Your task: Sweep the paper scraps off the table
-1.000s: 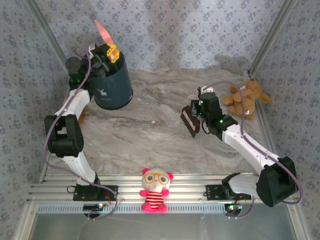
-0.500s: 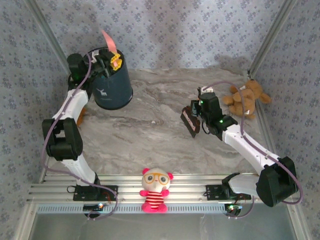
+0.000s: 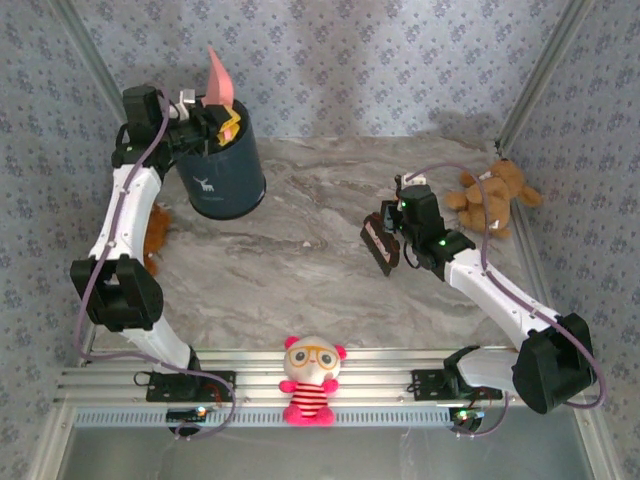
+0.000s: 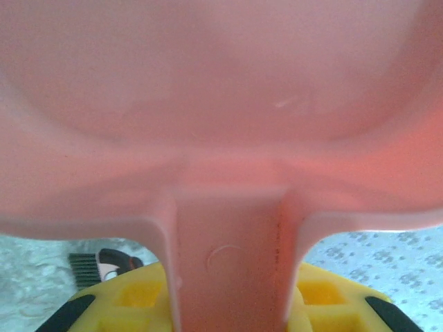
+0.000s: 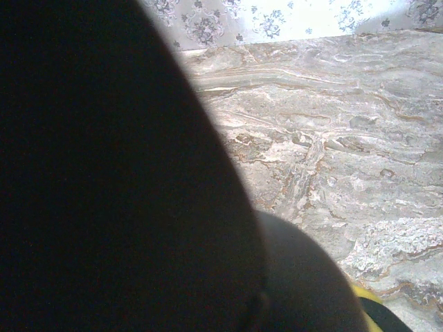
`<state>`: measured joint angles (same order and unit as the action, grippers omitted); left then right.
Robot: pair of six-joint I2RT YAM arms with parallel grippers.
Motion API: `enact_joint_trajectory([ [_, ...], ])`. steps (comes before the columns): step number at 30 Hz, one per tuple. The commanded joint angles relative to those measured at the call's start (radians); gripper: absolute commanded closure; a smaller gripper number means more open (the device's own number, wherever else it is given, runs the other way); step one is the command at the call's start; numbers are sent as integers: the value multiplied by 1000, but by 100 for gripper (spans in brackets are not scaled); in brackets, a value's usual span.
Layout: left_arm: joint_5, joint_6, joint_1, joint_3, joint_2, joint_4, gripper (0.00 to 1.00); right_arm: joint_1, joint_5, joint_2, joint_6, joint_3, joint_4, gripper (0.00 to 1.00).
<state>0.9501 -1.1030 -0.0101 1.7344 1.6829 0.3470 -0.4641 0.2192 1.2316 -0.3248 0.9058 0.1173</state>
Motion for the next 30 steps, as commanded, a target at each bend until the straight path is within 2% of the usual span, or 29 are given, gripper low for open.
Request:
enact_joint_trajectory([
  [1,-18,216,9,103,-6,229,100,3,-10,-1,-16,13,-16,100],
  [9,-118,461,20,248,34,499,100,4,-7,-3,-8,15,-12,100],
  [13,-207,590,47,326,56,638,100,5,-4,-3,-4,15,-13,100],
  [19,-328,754,123,420,75,769,100,4,-34,-19,2,-12,-63,100],
  [30,-698,983,325,551,139,965,100,4,-35,-41,10,-32,-86,100],
])
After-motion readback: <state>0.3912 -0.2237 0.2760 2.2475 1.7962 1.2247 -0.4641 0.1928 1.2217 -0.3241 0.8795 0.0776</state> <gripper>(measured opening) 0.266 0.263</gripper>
